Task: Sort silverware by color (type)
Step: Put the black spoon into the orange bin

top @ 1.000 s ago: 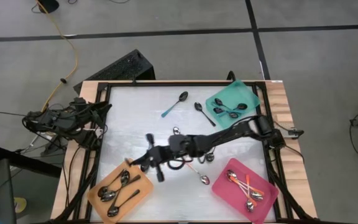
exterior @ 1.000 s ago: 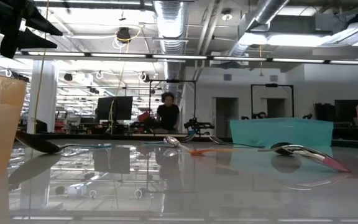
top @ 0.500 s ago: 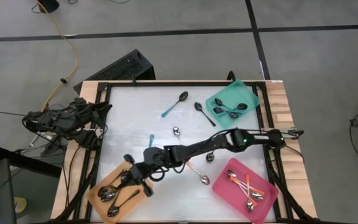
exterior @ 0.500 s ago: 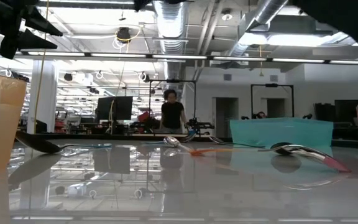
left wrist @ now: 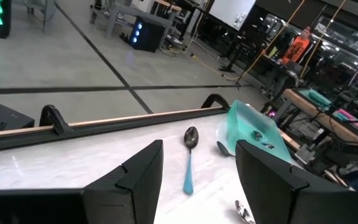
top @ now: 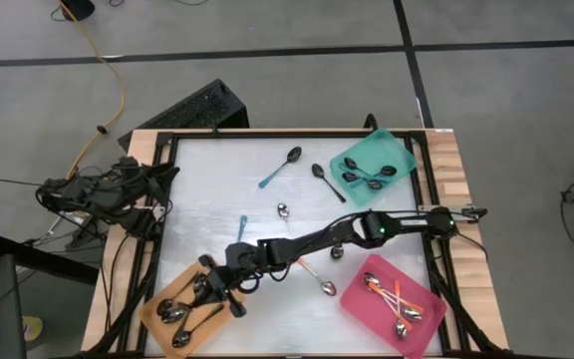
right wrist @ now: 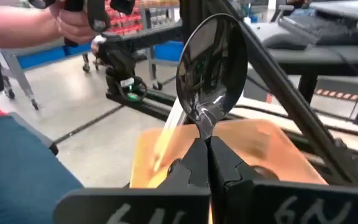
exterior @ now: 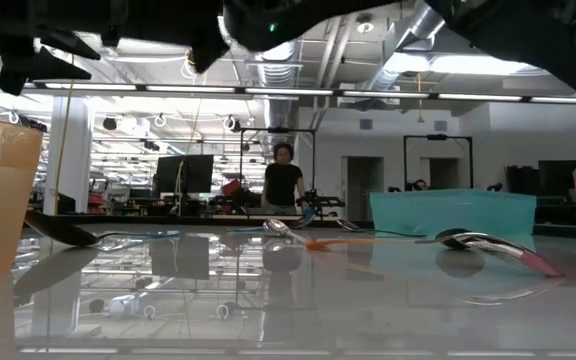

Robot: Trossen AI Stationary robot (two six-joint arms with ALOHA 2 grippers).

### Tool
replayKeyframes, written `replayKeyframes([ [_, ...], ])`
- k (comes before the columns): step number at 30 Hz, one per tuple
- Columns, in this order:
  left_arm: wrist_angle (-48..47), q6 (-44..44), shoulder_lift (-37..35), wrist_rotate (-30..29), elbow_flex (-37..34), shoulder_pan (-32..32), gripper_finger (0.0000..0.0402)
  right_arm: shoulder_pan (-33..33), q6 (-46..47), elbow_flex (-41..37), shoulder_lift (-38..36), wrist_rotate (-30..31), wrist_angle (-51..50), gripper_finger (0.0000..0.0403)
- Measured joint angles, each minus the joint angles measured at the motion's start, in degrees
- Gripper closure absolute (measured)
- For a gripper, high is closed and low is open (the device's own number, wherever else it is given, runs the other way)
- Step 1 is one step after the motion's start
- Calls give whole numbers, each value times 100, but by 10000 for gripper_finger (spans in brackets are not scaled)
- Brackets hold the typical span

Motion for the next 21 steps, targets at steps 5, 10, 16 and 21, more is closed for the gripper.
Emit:
replayKeyframes([
  [5,11,-51,-2,-38,-121,0,217,-51,472,-4,254,-78,161,401],
  [10,0,-226,-2,-45,-290,0,217,-161,629,-5,341,-93,159,401],
  [16,15,-252,-2,-41,-298,-1,217,-203,631,2,331,-66,155,393],
  [21,14,-252,-2,-40,-298,0,217,-203,470,2,326,-25,0,364],
])
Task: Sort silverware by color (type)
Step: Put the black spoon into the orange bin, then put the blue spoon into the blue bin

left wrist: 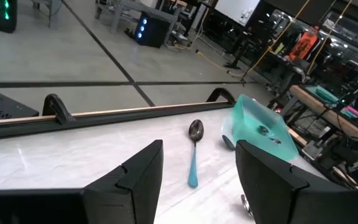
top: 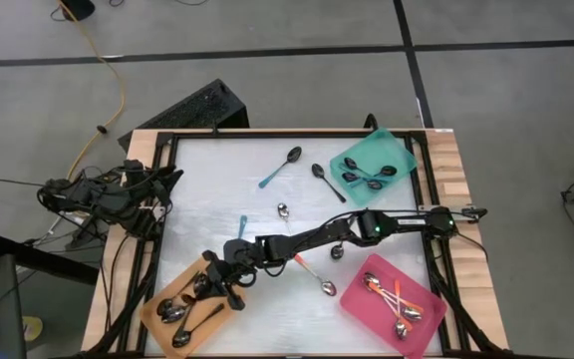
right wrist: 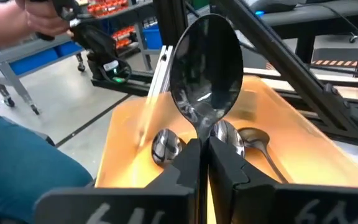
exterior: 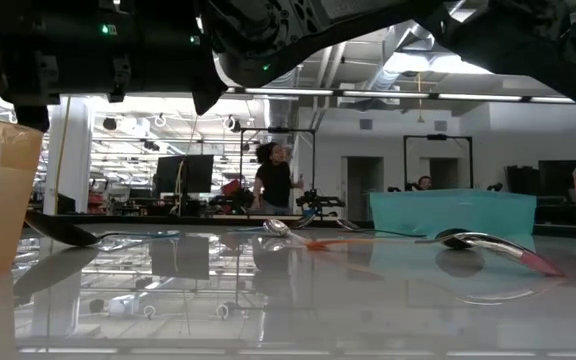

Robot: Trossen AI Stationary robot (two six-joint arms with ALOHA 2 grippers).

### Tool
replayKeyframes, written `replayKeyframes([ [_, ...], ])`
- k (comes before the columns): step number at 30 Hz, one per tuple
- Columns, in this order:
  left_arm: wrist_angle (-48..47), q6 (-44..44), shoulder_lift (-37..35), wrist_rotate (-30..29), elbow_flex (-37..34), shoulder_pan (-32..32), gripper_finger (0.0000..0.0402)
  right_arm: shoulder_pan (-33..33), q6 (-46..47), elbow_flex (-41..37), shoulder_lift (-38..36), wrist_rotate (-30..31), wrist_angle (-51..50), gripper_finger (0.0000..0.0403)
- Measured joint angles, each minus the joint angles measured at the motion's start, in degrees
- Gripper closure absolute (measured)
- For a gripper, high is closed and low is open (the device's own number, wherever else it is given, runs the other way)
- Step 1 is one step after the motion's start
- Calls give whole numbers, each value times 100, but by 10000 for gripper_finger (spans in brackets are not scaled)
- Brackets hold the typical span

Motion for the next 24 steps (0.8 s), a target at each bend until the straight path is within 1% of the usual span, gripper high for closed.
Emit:
replayKeyframes([
  [4,-1,0,0,2,0,0,217,0,-18,0,0,5,-41,340],
  [10,-3,0,0,4,0,0,217,-34,-132,0,-21,17,-111,318],
  [14,-3,0,0,24,0,0,217,-214,-214,32,-295,-3,-200,313],
  [17,-5,0,0,70,0,0,217,-393,-348,66,-717,-4,-402,311],
  [19,-3,0,0,77,0,0,217,-512,-486,76,-1065,-3,-834,311],
  [22,-5,2,0,136,0,-2,217,-696,-950,74,-1551,9,-1909,311],
  [24,-5,0,0,162,0,0,217,-800,-1260,68,-1898,285,-2822,311],
])
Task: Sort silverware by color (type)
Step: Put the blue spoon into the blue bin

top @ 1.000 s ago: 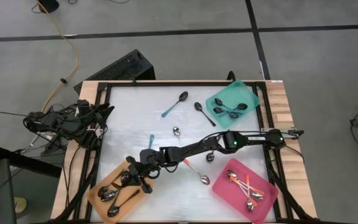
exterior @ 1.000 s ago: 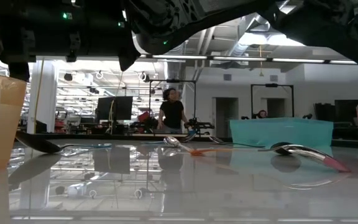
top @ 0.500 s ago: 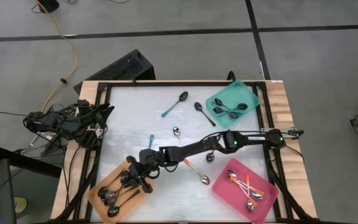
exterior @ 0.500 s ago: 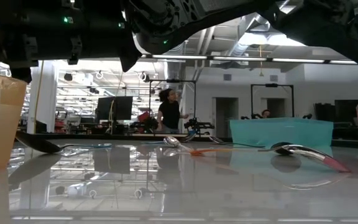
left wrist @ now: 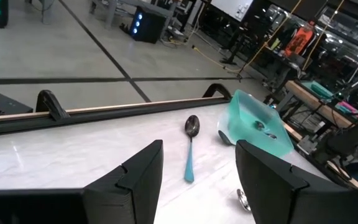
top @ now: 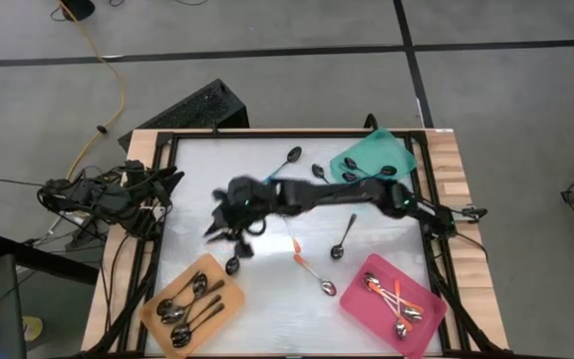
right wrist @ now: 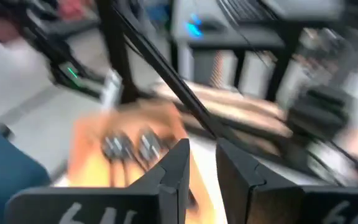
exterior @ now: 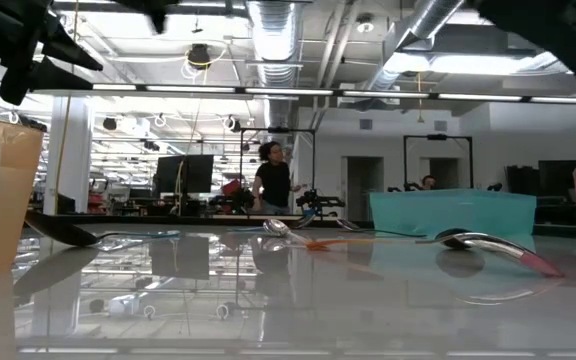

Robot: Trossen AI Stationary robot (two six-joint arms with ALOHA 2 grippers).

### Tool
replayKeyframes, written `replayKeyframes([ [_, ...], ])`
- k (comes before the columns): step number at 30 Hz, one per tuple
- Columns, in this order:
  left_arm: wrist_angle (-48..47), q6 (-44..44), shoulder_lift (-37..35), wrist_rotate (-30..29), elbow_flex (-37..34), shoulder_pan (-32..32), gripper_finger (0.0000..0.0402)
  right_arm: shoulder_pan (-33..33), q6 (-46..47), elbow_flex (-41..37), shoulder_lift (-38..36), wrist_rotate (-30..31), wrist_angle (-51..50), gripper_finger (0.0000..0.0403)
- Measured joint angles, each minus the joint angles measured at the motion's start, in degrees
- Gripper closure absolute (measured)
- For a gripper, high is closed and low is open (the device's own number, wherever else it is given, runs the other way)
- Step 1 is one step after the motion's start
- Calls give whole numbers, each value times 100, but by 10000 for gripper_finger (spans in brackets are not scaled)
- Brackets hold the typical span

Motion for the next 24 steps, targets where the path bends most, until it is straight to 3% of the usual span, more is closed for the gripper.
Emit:
replayKeyframes([
  [5,0,2,0,7,0,-1,217,-228,-1054,0,-817,1379,-2023,310],
  [10,-1,2,0,-11,2,-1,217,-477,-1615,-4,-1105,2836,-3408,310],
  [16,0,2,0,-38,2,-2,217,-1058,-1719,-148,-1086,2867,-4258,310],
  [24,2,2,2,-37,2,-2,217,-1819,-1929,-704,-553,2844,-4198,310],
])
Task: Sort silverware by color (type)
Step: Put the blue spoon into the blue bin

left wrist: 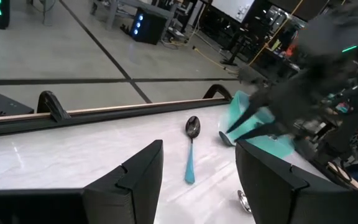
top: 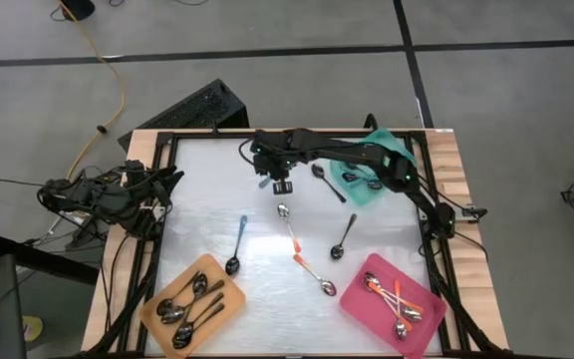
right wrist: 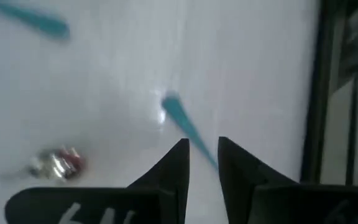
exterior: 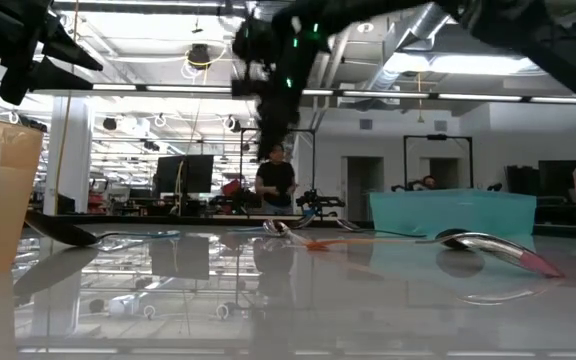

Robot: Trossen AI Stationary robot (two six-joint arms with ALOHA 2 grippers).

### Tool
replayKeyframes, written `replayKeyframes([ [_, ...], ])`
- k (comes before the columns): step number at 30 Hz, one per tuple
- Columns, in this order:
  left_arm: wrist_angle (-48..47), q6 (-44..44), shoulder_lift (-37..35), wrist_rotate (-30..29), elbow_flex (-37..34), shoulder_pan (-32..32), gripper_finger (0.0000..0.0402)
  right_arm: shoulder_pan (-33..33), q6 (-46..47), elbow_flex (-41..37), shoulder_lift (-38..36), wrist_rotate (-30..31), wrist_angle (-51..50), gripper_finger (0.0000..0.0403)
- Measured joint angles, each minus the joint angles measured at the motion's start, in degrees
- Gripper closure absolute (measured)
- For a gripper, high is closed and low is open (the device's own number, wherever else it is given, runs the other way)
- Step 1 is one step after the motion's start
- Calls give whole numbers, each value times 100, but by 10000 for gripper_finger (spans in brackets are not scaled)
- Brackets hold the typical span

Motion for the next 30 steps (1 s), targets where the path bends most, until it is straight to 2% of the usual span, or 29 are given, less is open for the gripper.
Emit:
replayKeyframes([
  [5,0,2,0,-2,2,1,217,-261,-20,-9,573,-62,115,310],
  [9,0,18,0,-4,2,0,217,-321,-480,-6,837,46,-43,310],
  [15,0,19,0,-21,2,0,217,-476,-1087,-6,958,200,-154,310],
  [21,75,-191,0,-100,2,2,217,-617,-1099,6,949,160,-410,310],
  [23,421,-236,23,48,2,2,217,-604,-1130,83,886,138,-805,310],
  [26,1146,318,217,498,4,0,218,-528,-1118,304,591,134,-1303,310],
  [30,2203,1147,859,395,4,6,225,-407,-974,631,-22,147,-1755,310],
])
